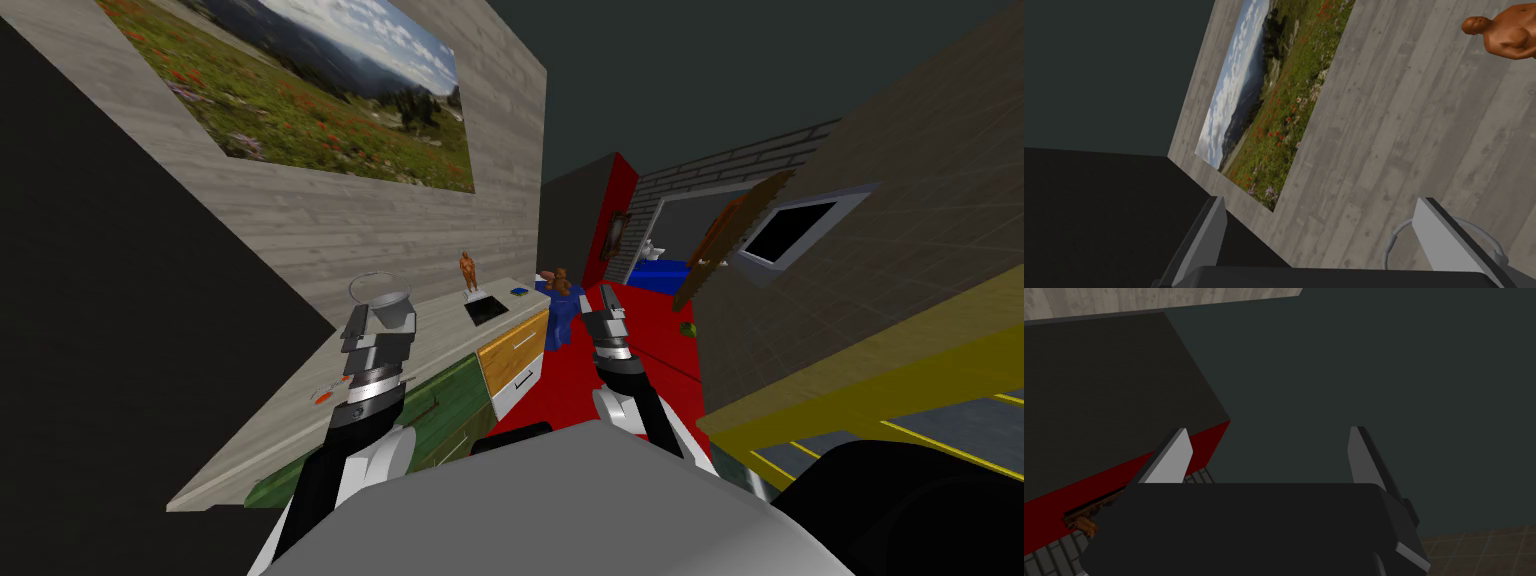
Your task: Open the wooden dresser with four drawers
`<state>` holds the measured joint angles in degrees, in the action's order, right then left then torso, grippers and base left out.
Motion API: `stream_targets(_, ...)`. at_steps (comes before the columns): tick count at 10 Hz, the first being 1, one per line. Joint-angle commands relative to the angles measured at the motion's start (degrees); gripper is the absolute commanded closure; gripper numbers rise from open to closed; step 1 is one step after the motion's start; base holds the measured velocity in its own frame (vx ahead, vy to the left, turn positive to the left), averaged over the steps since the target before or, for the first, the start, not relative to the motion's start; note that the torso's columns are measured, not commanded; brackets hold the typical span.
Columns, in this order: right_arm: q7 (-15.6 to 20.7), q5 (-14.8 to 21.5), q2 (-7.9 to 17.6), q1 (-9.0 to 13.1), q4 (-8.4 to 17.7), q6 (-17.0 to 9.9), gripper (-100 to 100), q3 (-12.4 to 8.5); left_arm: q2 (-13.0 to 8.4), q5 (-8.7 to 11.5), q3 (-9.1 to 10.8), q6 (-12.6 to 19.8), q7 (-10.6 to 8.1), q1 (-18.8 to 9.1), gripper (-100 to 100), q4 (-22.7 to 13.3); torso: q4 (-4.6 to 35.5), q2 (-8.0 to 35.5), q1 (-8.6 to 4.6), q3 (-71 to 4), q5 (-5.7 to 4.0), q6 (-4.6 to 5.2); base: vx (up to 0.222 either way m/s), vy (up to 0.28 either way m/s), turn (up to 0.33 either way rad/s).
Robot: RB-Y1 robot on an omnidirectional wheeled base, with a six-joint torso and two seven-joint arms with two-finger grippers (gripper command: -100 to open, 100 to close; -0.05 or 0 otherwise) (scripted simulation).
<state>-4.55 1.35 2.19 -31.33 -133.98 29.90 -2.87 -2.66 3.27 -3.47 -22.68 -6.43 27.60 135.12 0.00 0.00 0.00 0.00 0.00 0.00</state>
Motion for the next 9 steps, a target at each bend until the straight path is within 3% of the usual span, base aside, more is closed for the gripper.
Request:
stream_targets(1, 0.00, 0.00, 0.00, 0.00, 0.00, 0.00, 0, 0.00, 0.00, 0.00, 0.00, 0.00, 0.00, 0.00, 0, 0.00, 2.35, 2.32, 0.00, -4.67, 0.00, 0.00, 0.000, 0.000, 0.000)
stream_targets(9, 0.00, 0.00, 0.00, 0.00, -0.02, 0.01, 0, 0.00, 0.00, 0.00, 0.00, -0.01, 0.00, 0.00, 0, 0.02, 35.37, 35.39, 0.00, -70.73, 0.00, 0.00, 0.000, 0.000, 0.000)
